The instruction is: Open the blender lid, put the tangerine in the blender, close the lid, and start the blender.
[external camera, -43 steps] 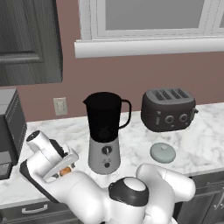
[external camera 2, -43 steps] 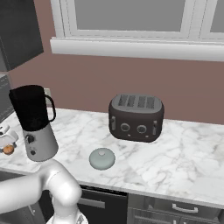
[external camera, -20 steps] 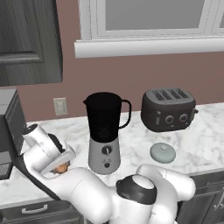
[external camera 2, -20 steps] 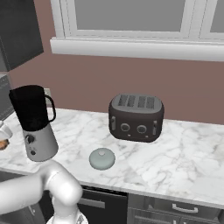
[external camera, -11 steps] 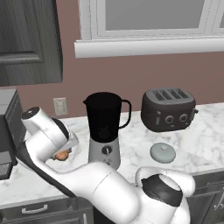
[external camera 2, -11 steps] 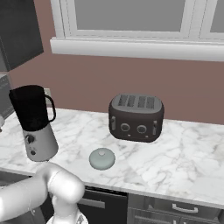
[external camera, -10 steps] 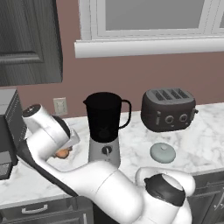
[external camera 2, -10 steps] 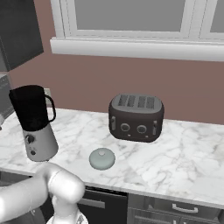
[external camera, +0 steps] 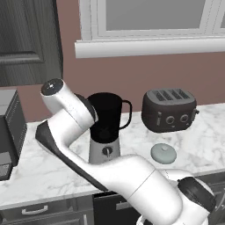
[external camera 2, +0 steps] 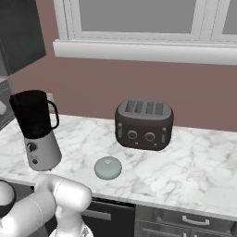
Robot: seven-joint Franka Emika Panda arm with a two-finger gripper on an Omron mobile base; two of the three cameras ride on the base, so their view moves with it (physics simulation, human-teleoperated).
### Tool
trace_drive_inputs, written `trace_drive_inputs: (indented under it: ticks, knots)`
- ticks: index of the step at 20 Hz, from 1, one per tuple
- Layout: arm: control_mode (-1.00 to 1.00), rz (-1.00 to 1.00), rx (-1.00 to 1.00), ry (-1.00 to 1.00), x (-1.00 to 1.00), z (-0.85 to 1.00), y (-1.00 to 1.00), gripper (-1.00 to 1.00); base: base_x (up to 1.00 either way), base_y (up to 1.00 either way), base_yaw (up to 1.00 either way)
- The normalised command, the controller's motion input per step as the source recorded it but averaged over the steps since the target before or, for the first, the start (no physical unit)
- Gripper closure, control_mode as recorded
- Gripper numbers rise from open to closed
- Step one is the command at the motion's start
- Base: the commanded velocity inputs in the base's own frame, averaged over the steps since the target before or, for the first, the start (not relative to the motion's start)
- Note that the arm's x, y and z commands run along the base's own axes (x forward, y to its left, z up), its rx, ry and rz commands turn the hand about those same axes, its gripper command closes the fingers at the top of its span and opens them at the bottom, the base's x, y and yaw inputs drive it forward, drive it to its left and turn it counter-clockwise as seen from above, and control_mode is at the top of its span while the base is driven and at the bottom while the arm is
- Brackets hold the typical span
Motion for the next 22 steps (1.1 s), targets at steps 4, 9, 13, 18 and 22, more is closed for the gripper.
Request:
trace_drive_inputs:
  ticks: [4,9,13,18,22]
  knots:
    - [-1.0,-0.06,0.18,-0.15,0.0,0.89,-0.74,1.0,0.0,0.0,0.0]
    - [-1.0,0.0,0.19,-0.01,0.14,0.63,-0.47,1.0,0.0,0.0,0.0]
    - [-1.0,0.0,0.18,0.01,0.47,0.2,-0.25,1.0,0.0,0.0,0.0]
    - [-1.0,0.0,0.12,0.0,0.35,0.31,-0.41,1.0,0.0,0.0,0.0]
    - [-1.0,0.0,0.0,-0.02,0.22,0.41,-0.32,1.0,0.0,0.0,0.0]
